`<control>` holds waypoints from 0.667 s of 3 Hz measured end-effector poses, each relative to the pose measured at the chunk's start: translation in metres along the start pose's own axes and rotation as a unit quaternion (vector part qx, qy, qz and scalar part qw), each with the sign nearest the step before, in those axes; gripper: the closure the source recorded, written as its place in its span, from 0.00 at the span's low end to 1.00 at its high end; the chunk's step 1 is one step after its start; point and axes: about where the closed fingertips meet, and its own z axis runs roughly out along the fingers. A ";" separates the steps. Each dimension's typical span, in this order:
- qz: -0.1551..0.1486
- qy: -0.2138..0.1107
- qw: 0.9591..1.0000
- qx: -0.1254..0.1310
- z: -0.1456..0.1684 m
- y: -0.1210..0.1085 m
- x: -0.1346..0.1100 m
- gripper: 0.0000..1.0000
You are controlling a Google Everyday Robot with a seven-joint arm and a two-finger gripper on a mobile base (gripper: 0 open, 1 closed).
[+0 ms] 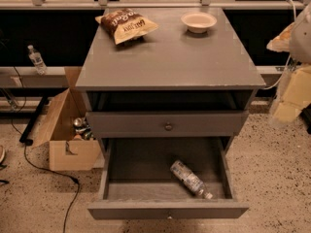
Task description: Pick blue plastic bottle from middle drawer and place on counter
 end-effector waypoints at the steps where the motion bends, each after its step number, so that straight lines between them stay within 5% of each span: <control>1: 0.000 0.000 1.000 0.000 0.000 0.000 0.000 0.00; 2: 0.036 -0.041 0.998 -0.034 0.053 0.009 -0.012 0.00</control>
Offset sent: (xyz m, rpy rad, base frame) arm 0.0226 0.0401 -0.1035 0.2356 0.1234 -0.0674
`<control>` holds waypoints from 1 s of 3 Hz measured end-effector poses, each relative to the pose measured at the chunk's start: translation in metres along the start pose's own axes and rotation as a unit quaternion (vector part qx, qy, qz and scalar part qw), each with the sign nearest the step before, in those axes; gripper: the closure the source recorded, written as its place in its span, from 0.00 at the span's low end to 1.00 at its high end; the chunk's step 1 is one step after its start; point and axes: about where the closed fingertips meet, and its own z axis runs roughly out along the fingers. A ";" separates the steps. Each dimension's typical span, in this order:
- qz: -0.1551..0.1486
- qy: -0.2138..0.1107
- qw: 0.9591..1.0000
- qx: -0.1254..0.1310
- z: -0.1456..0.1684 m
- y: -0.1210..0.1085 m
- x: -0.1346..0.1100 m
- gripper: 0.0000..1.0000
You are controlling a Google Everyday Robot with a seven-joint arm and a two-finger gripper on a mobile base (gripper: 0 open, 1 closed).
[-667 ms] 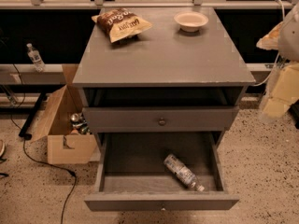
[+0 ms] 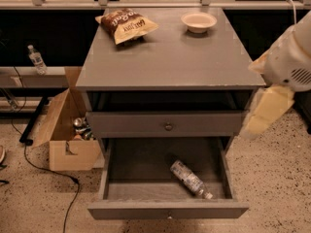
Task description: Pick blue plastic bottle from middle drawer and place on counter
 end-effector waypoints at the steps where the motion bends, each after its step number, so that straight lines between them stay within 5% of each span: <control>1: 0.037 -0.026 0.999 -0.027 0.052 0.006 -0.009 0.00; 2: 0.037 -0.026 0.999 -0.027 0.052 0.006 -0.009 0.00; 3: 0.061 -0.045 0.996 -0.048 0.094 0.016 -0.007 0.00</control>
Offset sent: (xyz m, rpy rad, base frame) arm 0.0078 0.0182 -0.0372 0.0677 0.0433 -0.0354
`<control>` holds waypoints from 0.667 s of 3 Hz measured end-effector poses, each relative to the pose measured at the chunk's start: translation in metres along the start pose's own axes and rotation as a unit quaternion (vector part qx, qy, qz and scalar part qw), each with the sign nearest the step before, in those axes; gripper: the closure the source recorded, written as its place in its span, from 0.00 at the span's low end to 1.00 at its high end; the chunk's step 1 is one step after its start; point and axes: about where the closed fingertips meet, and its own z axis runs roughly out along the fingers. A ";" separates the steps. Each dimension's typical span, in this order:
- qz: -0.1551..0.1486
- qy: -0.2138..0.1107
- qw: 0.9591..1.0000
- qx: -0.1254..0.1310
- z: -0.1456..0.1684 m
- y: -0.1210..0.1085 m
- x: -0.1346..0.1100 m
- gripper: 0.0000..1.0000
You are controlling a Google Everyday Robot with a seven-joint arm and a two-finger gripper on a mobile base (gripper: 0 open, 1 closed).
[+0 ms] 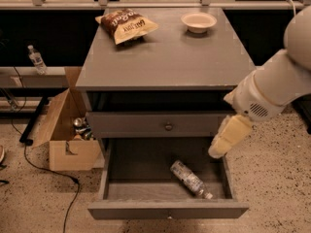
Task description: Pick blue plastic bottle from middle drawer and place on counter
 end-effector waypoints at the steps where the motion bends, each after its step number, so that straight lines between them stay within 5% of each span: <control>1: 0.027 -0.017 0.999 -0.022 0.072 0.010 0.007 0.00; 2: 0.053 -0.045 0.997 -0.024 0.133 0.012 0.011 0.00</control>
Offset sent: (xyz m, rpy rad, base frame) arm 0.0163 0.0588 -0.1955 0.1936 0.0704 -0.1228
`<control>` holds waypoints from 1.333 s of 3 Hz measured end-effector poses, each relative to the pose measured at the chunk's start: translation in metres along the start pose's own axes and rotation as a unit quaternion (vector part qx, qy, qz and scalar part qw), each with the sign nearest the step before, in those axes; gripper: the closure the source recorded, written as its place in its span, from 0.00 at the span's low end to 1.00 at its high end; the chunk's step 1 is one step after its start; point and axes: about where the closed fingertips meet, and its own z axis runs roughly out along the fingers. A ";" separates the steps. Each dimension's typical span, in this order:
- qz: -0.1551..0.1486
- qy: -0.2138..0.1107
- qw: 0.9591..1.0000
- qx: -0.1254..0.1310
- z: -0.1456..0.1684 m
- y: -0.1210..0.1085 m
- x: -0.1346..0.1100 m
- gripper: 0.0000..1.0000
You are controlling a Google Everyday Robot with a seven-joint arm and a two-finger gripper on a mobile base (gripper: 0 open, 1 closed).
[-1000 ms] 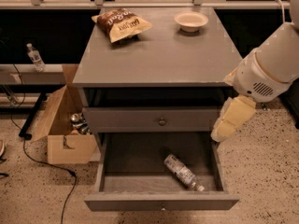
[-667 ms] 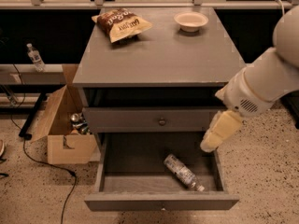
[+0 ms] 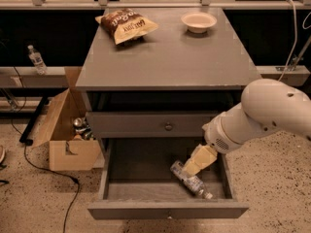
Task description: Pick blue plastic bottle from middle drawer and place on counter
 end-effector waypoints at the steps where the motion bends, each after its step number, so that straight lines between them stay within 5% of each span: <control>1: 0.000 0.000 1.000 0.000 0.000 0.000 0.000 0.00; 3: -0.004 -0.013 0.999 0.036 0.049 -0.024 0.036 0.00; 4: 0.005 -0.019 0.999 0.035 0.081 -0.044 0.050 0.00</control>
Offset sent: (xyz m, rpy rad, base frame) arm 0.0118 -0.0135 -0.0616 -0.0019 -0.0850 -0.0077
